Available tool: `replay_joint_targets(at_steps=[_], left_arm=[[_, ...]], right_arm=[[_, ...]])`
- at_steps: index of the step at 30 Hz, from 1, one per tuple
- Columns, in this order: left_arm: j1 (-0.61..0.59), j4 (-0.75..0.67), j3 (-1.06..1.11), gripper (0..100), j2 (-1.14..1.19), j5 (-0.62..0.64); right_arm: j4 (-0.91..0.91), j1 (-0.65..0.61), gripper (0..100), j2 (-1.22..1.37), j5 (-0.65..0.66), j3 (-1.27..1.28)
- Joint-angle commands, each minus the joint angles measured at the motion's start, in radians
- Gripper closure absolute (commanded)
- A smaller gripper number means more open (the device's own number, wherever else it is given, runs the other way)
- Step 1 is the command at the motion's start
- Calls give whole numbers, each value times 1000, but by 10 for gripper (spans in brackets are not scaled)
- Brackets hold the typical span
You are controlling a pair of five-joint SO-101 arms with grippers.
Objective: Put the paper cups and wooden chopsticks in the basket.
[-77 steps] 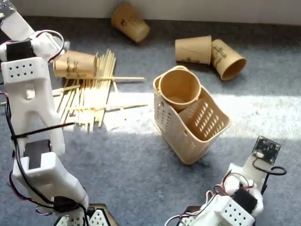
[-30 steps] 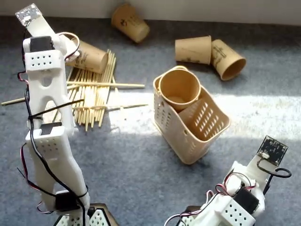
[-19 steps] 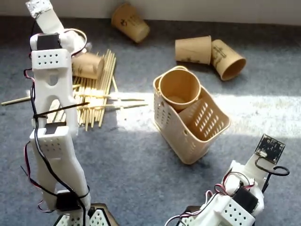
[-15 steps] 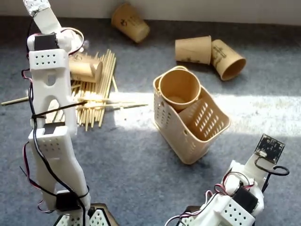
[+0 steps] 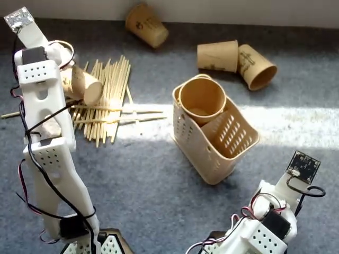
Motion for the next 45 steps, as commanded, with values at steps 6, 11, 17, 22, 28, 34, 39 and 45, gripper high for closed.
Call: replay_joint_targets(at_steps=[6, 11, 17, 22, 28, 34, 39, 45], left_arm=[[-38, -12, -31, 726, -7, 2], [-8, 28, -30, 726, -5, 2], [64, 267, -36, 723, -8, -5], [143, 448, -35, 726, -10, -43], [188, 516, -36, 809, -15, -40], [189, 516, -39, 999, -16, -44], [189, 531, -130, 997, -16, -95], [177, 542, -274, 997, -28, -94]], right_arm=[[-18, -8, 749, -8, 18, -33], [-18, -8, 749, -8, 18, -33], [-18, -8, 749, -8, 18, -33], [-18, -8, 749, -8, 18, -33], [-18, -8, 749, -8, 18, -31], [-18, -8, 749, -8, 18, -31], [-18, -8, 749, -8, 18, -31], [-18, -12, 749, -8, 17, -30]])
